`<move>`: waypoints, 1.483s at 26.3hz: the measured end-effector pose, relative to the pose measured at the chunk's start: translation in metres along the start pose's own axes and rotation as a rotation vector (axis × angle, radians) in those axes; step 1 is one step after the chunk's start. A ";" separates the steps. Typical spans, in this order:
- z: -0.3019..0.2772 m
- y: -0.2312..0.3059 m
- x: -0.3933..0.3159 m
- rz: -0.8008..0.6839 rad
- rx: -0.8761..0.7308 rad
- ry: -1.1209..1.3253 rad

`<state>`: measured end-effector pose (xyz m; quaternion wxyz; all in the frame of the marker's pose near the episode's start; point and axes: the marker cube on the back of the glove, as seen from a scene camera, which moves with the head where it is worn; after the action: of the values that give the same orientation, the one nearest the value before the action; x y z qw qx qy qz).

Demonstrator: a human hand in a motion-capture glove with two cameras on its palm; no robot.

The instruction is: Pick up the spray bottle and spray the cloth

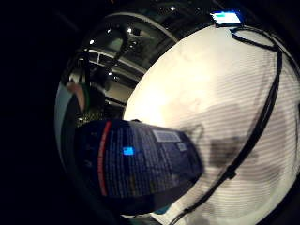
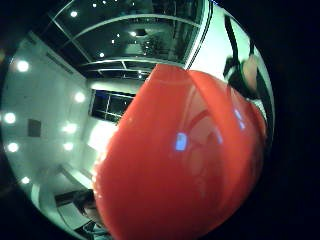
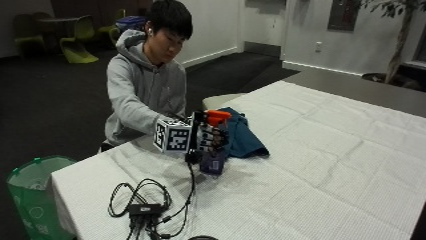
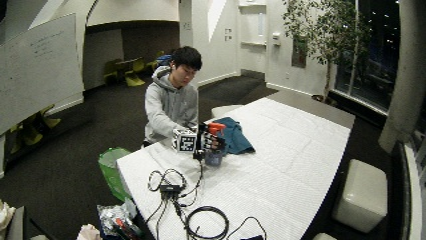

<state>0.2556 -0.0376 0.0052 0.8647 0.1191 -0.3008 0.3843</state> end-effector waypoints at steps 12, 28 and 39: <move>0.036 -0.013 -0.034 -0.110 -0.319 0.318; 0.078 0.067 -0.146 -0.252 -0.934 1.027; 0.110 0.104 -0.117 -0.213 -1.021 1.280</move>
<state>0.0707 -0.0845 0.0186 0.8484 -0.5025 0.1253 0.1096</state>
